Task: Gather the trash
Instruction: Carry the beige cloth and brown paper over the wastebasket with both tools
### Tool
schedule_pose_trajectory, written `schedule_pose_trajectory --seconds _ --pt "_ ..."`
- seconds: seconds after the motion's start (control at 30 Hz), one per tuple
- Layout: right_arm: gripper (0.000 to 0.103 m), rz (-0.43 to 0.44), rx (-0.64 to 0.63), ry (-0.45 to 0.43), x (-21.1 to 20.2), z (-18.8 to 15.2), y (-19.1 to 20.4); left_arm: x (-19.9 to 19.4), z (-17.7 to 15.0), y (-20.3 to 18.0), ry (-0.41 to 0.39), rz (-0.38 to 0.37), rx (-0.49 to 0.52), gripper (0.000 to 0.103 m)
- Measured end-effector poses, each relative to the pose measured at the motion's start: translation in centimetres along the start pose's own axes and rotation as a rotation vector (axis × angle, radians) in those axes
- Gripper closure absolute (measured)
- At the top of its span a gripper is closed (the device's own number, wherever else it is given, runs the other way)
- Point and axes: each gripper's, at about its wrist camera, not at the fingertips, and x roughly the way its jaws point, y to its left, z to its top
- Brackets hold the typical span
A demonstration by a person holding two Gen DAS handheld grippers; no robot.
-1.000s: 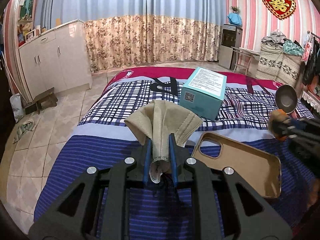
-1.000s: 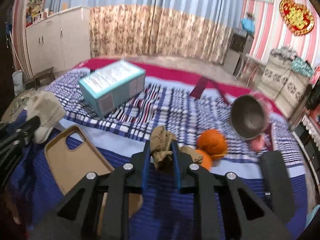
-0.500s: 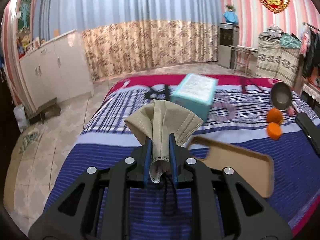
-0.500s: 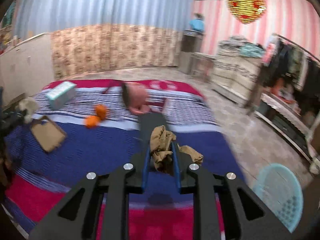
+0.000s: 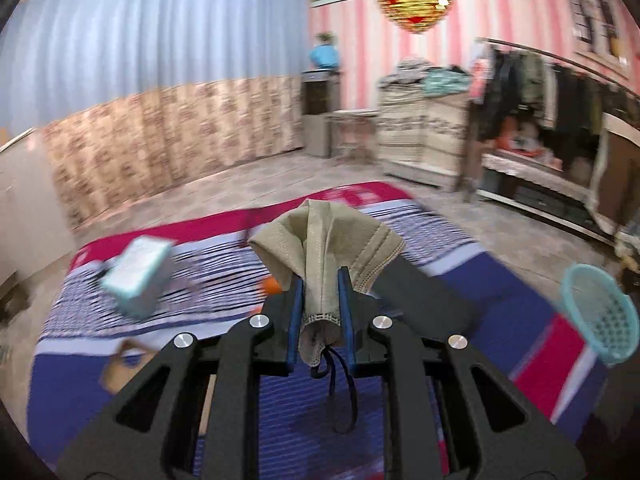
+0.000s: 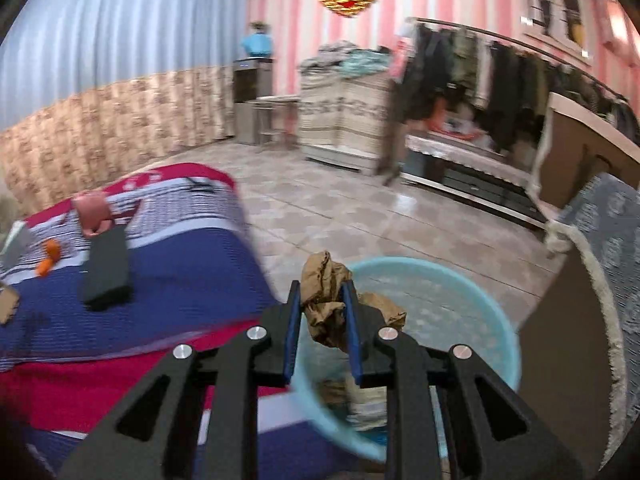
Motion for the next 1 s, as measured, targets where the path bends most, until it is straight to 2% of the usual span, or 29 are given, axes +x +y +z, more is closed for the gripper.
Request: schedule_pose_trajectory --seconds 0.07,0.23,0.37,0.5,0.73,1.0 --pt "0.082 -0.058 0.011 -0.001 0.3 0.0 -2.0 0.2 0.6 -3.6 -0.009 -0.057 0.033 0.087" --pt "0.082 -0.125 0.085 0.013 0.8 -0.2 -7.1 0.4 1.3 -10.7 -0.017 -0.195 0.075 0.087" --pt "0.082 -0.141 0.145 0.023 1.0 -0.6 -10.1 0.8 1.2 -16.7 -0.012 -0.293 0.118 0.087" --pt "0.082 -0.152 0.188 0.036 1.6 -1.4 -12.1 1.4 0.7 -21.5 -0.007 -0.360 0.167 0.087" --pt "0.082 -0.154 0.283 0.049 2.1 -2.9 -15.0 2.2 -0.8 -27.9 0.031 -0.468 0.240 0.087" --pt "0.082 -0.170 0.324 0.054 2.3 -3.6 -16.3 3.2 -3.4 -32.1 0.093 -0.533 0.286 0.087"
